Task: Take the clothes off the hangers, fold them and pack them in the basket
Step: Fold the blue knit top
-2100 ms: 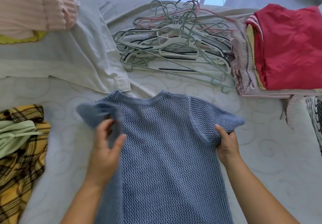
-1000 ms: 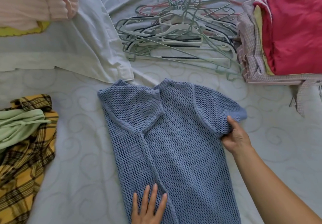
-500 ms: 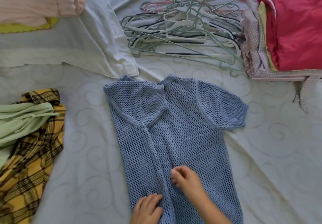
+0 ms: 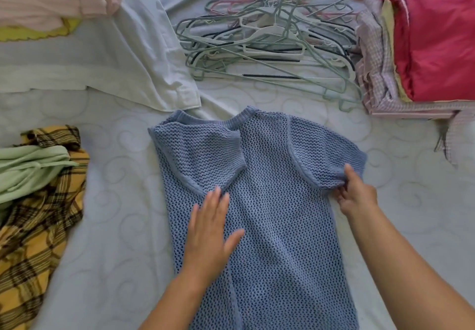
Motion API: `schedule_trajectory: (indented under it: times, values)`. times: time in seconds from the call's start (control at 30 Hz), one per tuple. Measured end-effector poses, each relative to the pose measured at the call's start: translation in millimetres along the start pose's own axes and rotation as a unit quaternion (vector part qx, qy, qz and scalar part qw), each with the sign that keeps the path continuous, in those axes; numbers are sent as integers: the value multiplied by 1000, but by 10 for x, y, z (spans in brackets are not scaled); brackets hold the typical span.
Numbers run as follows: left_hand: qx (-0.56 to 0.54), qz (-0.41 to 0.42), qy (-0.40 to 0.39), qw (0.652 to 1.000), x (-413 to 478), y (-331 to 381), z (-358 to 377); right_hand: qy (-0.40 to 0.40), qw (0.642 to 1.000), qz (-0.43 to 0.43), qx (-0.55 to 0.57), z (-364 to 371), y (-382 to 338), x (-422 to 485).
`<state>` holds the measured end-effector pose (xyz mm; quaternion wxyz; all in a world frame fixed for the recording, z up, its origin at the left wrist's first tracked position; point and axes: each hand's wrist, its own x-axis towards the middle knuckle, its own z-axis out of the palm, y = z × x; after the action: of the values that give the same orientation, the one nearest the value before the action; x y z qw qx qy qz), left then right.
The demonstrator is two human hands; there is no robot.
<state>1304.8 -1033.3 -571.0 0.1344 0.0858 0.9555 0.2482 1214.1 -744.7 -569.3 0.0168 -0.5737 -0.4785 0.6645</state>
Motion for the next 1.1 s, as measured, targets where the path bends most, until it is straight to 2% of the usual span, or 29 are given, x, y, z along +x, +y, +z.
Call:
schedule_trajectory:
  times: [0.1, 0.13, 0.17, 0.23, 0.3, 0.37, 0.4, 0.43, 0.5, 0.53, 0.57, 0.6, 0.63, 0.7, 0.73, 0.77, 0.87, 0.97, 1.03, 1.1]
  values:
    - [111, -44, -64, 991, 649, -59, 59, -51, 991, 111, 53, 91, -139, -6]
    - [130, -48, -93, 986, 801, -64, 93, -86, 986, 122, 75, 115, -180, -90]
    - [132, -45, -107, 985, 904, -81, 141, -119, 984, 92, 94, 126, -178, -150]
    - [121, -29, -116, 985, 980, -120, 208, -156, 982, -55, 95, 164, -140, -284]
    - [93, -6, -104, 990, 977, -212, 236, -185, 956, -224, -32, 261, 22, -481]
    - [-44, -22, -70, 996, 945, -199, 213, -264, 882, -334, -202, 394, 299, -710]
    - [-171, -66, -22, 983, 929, -165, 155, -315, 833, -363, -275, 468, 448, -814]
    - [-320, -135, 27, 937, 914, -115, 54, -349, 787, -374, -345, 518, 601, -851]
    - [-561, -258, 84, 782, 914, -74, -149, -362, 728, -372, -448, 516, 856, -809]
    - [-611, -285, 83, 733, 911, -83, -221, -351, 713, -377, -476, 468, 922, -767]
    - [-629, -298, 68, 715, 913, -103, -256, -333, 709, -393, -483, 393, 944, -756]
    - [-610, -300, 49, 732, 930, -109, -272, -310, 710, -413, -478, 291, 965, -735]
    - [-563, -300, 23, 770, 957, -94, -282, -287, 713, -433, -471, 166, 982, -725]
    - [-404, -277, -28, 872, 1045, -55, -257, -238, 717, -450, -476, -126, 1002, -689]
    - [-346, -249, -39, 904, 1107, -24, -255, -218, 714, -451, -490, -286, 1010, -667]
    - [-333, -223, -32, 916, 1171, 4, -282, -204, 713, -449, -498, -454, 1021, -644]
    - [-410, -203, 39, 888, 1379, -45, -560, -215, 735, -406, -499, -838, 1053, -691]
    - [-380, -209, 119, 893, 1543, -372, -787, -265, 697, -401, -533, -1071, 1212, -853]
    - [-346, -251, 90, 900, 1494, -543, -776, -297, 671, -400, -548, -1170, 1315, -935]
    - [-332, -289, 13, 898, 1327, -623, -671, -305, 678, -370, -557, -1230, 1370, -1003]
